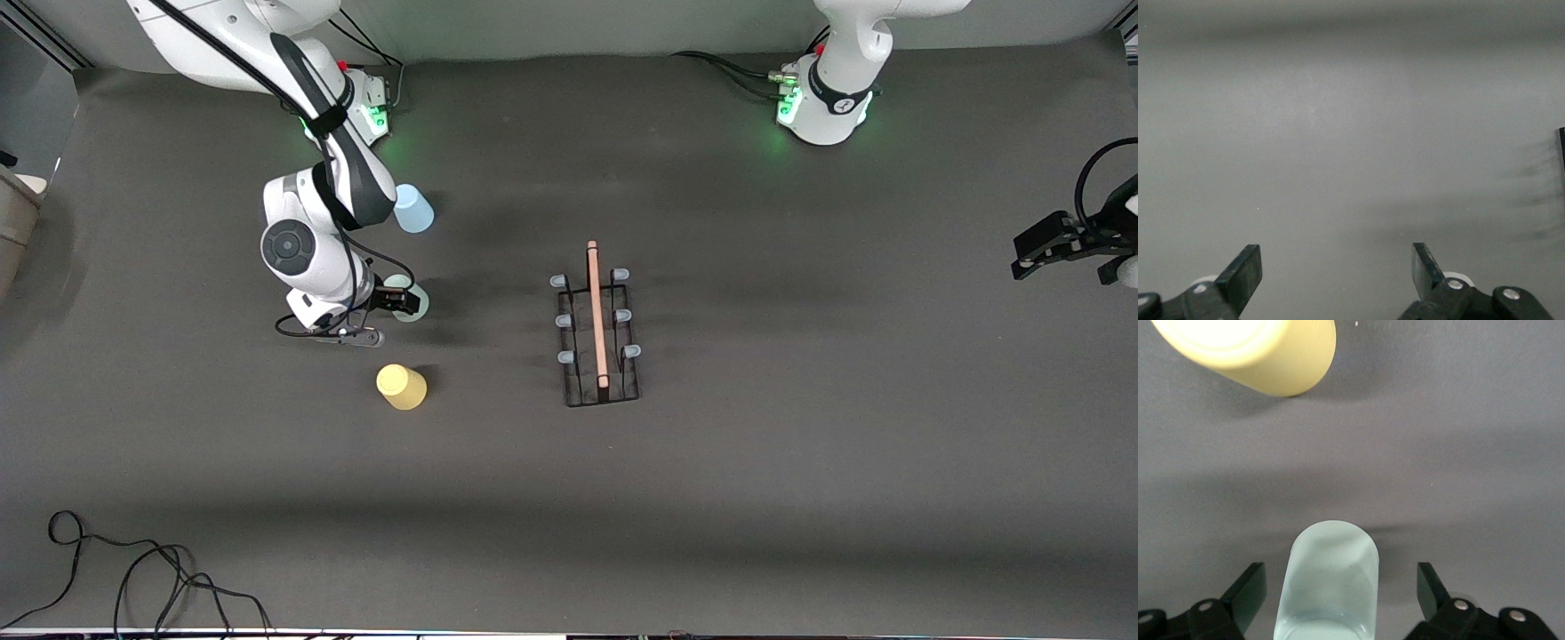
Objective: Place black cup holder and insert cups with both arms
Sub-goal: 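Grasp the pale green cup with the right gripper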
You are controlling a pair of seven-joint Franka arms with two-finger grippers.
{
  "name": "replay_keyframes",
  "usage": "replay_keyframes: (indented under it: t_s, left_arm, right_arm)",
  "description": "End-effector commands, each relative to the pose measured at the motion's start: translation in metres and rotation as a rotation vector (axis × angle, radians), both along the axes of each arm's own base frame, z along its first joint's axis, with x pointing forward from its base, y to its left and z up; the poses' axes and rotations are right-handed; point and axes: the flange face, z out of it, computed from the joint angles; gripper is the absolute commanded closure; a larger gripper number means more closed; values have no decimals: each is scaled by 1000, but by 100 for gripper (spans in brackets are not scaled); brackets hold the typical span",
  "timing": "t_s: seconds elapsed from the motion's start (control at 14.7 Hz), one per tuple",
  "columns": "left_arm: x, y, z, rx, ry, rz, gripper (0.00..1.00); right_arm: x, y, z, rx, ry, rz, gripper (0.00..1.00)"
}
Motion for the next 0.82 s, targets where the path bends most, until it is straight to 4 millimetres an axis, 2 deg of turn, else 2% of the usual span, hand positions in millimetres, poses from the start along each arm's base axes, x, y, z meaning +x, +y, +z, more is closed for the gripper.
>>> replay_keyframes:
  t_s: [0.0,0.07,0.14,0.34,0.61,0.68,0.75]
  left_arm:
    - [22,3,9,11,-8,-18,0]
    - [34,2,-1,13,25,-23,0]
    - [38,1,-7,16,58,-24,0]
    - [37,-2,6,30,44,-32,0]
    - [21,-7,23,23,102,-71,0]
    - [20,-13,24,22,104,-77,0]
    - [17,-17,26,23,104,-84,0]
  right_arm:
    - [-6,12,-7,17,11,-31,0]
    - [-8,15,-7,16,17,-24,0]
    - [-9,15,-8,14,26,-17,0]
    - [-12,14,-10,9,51,-6,0]
    - [-14,12,-11,4,68,-5,0]
    - [-14,12,-10,5,68,-5,7]
    - [-14,12,-11,4,75,-6,21]
